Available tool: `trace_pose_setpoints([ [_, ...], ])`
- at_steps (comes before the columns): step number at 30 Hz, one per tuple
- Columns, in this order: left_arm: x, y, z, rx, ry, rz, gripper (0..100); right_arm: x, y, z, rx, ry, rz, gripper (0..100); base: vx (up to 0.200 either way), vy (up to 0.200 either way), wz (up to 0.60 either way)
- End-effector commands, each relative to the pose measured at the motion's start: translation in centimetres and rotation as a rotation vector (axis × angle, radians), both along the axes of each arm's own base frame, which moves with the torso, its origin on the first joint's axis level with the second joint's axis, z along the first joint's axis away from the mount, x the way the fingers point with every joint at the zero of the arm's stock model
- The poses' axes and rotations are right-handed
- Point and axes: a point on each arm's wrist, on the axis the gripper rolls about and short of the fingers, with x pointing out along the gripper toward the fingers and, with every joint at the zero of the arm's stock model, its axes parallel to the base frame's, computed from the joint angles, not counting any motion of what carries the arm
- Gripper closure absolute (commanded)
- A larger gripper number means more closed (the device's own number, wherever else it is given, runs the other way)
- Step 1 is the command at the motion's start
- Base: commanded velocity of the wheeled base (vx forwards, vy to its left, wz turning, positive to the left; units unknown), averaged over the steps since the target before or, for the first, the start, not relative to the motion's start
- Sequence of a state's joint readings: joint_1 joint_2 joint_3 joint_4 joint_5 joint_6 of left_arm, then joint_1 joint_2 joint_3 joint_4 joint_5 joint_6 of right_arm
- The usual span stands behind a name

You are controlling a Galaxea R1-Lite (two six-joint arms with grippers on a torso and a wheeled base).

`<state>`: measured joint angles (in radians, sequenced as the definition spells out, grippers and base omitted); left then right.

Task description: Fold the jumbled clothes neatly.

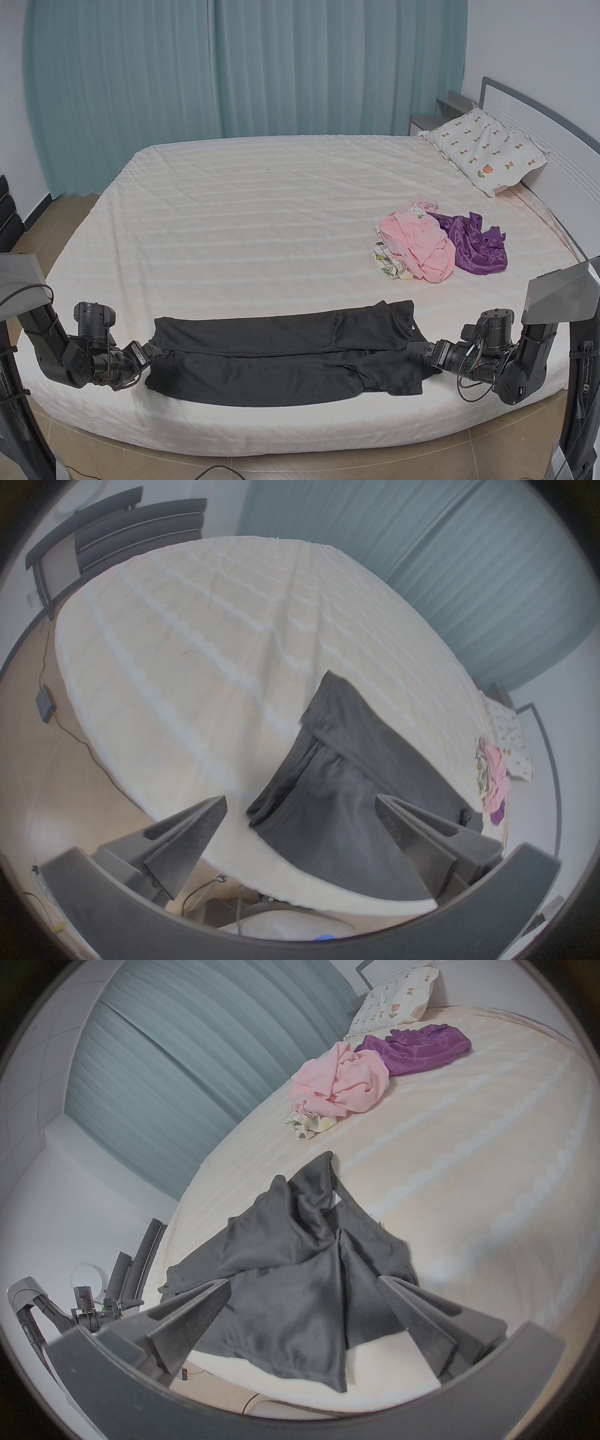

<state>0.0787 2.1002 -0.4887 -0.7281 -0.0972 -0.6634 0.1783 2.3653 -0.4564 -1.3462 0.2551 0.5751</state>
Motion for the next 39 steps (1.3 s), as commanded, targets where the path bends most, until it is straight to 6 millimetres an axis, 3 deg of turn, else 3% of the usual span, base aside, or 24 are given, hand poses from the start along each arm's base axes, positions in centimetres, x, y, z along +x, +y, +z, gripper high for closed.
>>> trace_pose_setpoints([
  [1, -0.5, -0.1, -0.8, 0.009, 0.038, -0.017, 0, 0.0, 0.0, -0.1, 0.000, 0.002, 0.002, 0, 0.000, 0.000, 0.00],
  [8, 0.3, -1.3, -2.8, 0.009, 0.055, -0.050, 0, 0.1, 0.1, -0.5, 0.000, 0.008, 0.005, 0, 0.000, 0.000, 0.00],
  [17, 1.6, -2.5, -3.9, 0.065, 0.009, -0.008, 0, 0.2, 0.1, -0.7, 0.001, 0.000, 0.004, 0, 0.000, 0.000, 0.00],
  [18, 1.6, -2.6, -4.0, 0.077, 0.013, -0.005, 100, 0.2, 0.1, -0.7, 0.001, 0.000, 0.004, 0, 0.000, 0.000, 0.00],
  [26, 1.0, -2.1, -4.0, 0.149, 0.042, 0.050, 100, 0.1, 0.1, -0.7, 0.000, 0.002, 0.004, 0, 0.000, 0.000, 0.00],
  [32, -0.5, -2.1, -4.4, 0.202, 0.125, -0.014, 100, 0.1, 0.1, -0.8, 0.000, 0.005, 0.004, 0, 0.000, 0.000, 0.00],
  [39, -0.6, -2.1, -4.4, 0.204, 0.133, -0.017, 100, 0.0, 0.1, -0.8, -0.001, 0.008, 0.004, 0, 0.000, 0.000, 0.00],
])
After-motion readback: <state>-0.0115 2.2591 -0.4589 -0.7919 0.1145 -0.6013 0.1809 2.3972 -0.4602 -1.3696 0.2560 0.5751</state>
